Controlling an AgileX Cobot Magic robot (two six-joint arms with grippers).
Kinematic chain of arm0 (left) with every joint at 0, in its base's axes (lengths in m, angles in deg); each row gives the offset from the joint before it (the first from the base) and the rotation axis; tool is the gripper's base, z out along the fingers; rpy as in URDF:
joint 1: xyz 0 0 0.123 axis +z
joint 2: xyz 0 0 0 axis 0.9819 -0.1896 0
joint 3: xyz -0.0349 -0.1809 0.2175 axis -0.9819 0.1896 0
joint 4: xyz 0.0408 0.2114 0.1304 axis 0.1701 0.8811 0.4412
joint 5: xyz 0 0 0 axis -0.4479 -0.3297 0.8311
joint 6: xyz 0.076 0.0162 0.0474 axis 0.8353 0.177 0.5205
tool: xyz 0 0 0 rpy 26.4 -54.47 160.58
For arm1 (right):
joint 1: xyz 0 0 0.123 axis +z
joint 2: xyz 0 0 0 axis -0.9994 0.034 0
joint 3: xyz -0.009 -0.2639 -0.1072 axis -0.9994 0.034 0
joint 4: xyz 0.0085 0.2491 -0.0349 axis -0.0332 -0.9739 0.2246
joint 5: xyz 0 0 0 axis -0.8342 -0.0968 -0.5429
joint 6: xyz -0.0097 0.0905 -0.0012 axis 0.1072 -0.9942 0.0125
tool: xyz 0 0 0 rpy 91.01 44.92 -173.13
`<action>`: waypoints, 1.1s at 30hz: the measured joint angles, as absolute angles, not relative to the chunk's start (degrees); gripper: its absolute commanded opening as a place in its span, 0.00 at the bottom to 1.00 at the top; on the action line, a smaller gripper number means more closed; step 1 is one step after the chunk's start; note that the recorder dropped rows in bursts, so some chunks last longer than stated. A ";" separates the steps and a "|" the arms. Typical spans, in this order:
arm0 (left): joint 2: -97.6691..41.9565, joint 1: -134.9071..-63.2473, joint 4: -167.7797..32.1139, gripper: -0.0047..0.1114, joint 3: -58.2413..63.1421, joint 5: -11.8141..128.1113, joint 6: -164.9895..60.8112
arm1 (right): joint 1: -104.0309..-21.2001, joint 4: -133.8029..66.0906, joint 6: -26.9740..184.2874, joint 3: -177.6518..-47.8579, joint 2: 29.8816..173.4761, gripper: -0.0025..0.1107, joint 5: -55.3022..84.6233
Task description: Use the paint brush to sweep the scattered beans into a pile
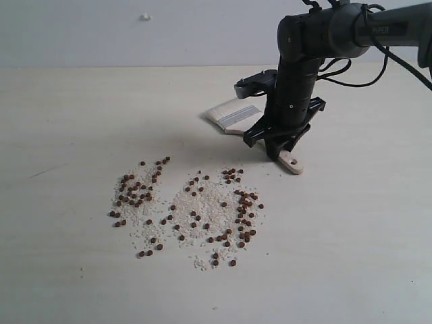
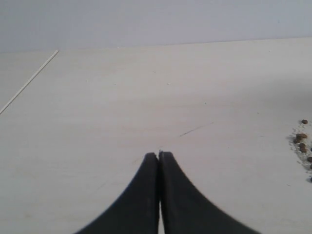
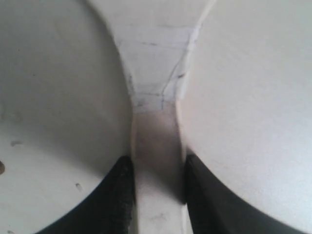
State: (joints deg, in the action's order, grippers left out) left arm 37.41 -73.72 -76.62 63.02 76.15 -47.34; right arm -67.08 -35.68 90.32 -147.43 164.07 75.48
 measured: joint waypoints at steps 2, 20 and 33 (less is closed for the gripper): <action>37.41 -73.72 -76.62 0.04 63.02 76.15 -47.34 | -67.08 -35.68 90.22 -147.43 164.06 0.02 75.48; 37.41 -73.72 -76.62 0.04 63.02 76.15 -47.34 | -67.08 -33.86 88.87 -146.09 155.79 0.02 73.81; 37.41 -73.72 -76.62 0.04 63.02 76.15 -47.34 | -67.08 -33.86 89.34 -153.80 155.20 0.02 83.87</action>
